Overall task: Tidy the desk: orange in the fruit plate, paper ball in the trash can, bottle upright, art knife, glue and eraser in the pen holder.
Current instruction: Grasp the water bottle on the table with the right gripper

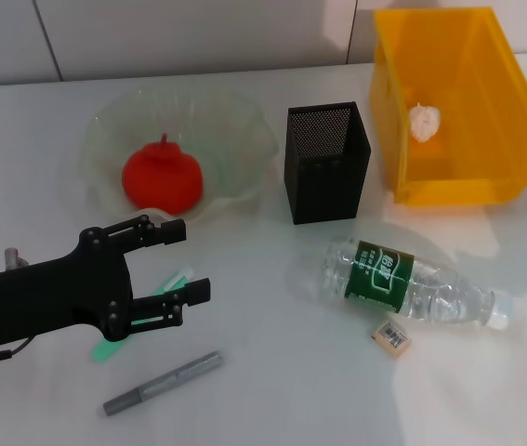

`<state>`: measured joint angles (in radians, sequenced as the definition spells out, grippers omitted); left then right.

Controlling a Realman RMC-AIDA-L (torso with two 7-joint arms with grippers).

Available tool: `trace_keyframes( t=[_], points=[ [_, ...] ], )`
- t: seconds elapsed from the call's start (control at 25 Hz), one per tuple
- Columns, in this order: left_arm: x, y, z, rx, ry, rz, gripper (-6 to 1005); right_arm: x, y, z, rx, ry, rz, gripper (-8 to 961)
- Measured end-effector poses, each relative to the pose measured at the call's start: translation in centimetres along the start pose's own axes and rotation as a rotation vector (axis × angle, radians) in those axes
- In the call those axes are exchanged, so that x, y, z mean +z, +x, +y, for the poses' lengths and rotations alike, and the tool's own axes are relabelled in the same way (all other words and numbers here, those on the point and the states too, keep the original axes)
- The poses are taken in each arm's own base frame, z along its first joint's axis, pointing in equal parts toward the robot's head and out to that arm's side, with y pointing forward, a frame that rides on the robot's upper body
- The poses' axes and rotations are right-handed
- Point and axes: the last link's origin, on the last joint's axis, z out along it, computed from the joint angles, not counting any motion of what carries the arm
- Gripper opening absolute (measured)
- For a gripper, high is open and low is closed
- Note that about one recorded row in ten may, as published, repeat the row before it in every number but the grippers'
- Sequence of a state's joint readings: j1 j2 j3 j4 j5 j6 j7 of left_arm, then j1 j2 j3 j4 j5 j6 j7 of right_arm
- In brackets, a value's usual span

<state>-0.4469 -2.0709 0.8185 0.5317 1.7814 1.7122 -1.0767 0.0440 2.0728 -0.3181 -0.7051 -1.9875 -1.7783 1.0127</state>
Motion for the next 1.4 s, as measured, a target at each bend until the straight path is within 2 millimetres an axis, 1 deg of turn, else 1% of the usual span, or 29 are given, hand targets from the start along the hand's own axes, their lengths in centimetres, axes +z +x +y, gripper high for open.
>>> trace_keyframes(
  t=[0.16,0.28,0.48,0.6,0.72,0.88,1.0,1.08,1.12,1.16,1.24,1.32,1.4],
  points=[
    [0.0,0.0,0.0,-0.004,0.001,-0.001,786,0.2,0.4,-0.5,-0.003,0.025,0.033,846],
    [0.0,0.0,0.0,-0.004,0.002,-0.002,786,0.7,0.4,-0.9,-0.009,0.031,0.048,845],
    [0.0,0.0,-0.1,-0.005,0.006,-0.004,786,2.0,0.1,-1.1,-0.018,-0.014,0.078,845],
    [0.0,0.0,-0.1,-0.007,0.006,-0.004,786,2.1,-0.7,-1.7,0.007,-0.039,0.123,846],
    [0.0,0.0,-0.1,-0.007,0.005,-0.003,786,1.5,-2.5,-2.6,0.048,-0.050,0.193,846],
    [0.2,0.2,-0.3,-0.003,0.001,-0.003,786,1.5,-5.6,-3.4,0.064,-0.081,0.394,846],
    [0.4,0.4,-0.3,0.001,-0.006,-0.002,786,2.5,-8.9,-3.1,0.048,-0.128,0.547,846],
    [0.4,0.4,-0.3,0.002,-0.008,-0.001,785,3.4,-11.0,-2.7,0.001,-0.143,0.627,846],
    [0.4,0.4,-0.3,0.002,-0.008,-0.001,785,4.5,-13.3,-2.3,-0.064,-0.139,0.693,846],
    [0.4,0.4,-0.3,0.002,-0.008,-0.001,785,4.5,-13.3,-2.3,-0.064,-0.139,0.693,845],
    [0.4,0.4,-0.3,0.002,-0.008,-0.001,785,5.5,-15.0,-1.8,-0.123,-0.129,0.743,845],
    [0.5,0.6,-0.4,0.006,-0.012,0.001,785,6.9,-16.3,-1.3,-0.174,-0.119,0.803,845],
    [0.5,0.6,-0.4,0.006,-0.012,0.001,785,7.9,-17.0,-1.1,-0.210,-0.108,0.861,845]
  ],
)
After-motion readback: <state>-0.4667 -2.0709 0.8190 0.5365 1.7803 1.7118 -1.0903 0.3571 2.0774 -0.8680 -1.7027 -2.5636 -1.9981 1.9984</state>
